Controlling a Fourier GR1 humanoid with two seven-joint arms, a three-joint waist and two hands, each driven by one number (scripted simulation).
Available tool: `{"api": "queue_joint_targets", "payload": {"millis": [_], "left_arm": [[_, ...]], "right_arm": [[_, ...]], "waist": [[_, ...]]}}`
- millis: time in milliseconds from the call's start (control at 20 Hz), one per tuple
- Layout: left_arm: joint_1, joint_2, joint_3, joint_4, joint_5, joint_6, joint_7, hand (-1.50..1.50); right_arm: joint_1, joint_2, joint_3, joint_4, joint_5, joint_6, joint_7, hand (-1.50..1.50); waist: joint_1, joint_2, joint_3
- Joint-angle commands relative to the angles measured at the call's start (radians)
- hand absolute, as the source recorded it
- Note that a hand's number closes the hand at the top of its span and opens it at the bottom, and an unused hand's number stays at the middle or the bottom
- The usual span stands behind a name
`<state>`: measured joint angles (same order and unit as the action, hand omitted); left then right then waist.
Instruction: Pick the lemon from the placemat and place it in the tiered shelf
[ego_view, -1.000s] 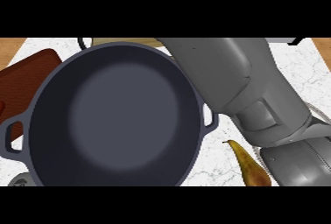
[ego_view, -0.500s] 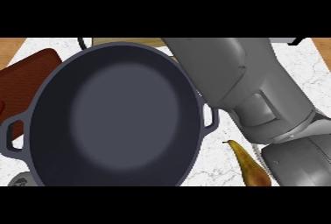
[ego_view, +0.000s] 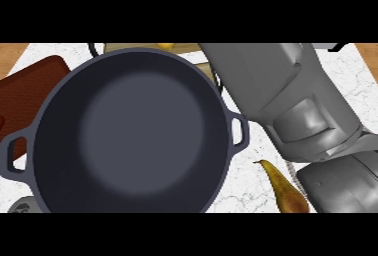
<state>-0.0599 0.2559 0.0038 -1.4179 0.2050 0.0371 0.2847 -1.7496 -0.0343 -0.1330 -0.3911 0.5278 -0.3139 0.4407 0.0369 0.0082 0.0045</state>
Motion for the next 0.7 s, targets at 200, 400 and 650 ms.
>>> {"api": "queue_joint_targets", "payload": {"millis": [200, 400, 650], "left_arm": [[0.045, -0.042, -0.026, 0.012, -0.019, 0.021, 0.009, 0.0], [-0.036, -0.04, 0.001, 0.088, -0.014, 0.021, 0.013, 0.0], [-0.005, -0.03, -0.009, 0.071, -0.034, 0.011, 0.003, 0.0]], "right_arm": [[0.022, -0.013, -0.165, -0.077, -0.158, -0.081, -0.063, -1.5], [-0.026, -0.036, -0.194, -0.066, -0.152, -0.204, -0.039, -1.5], [0.008, -0.11, -0.157, -0.045, -0.08, -0.281, -0.013, -1.5]], "waist": [[-0.01, -0.002, -0.005], [-0.015, 0.004, -0.007], [-0.027, -0.002, -0.006]]}}
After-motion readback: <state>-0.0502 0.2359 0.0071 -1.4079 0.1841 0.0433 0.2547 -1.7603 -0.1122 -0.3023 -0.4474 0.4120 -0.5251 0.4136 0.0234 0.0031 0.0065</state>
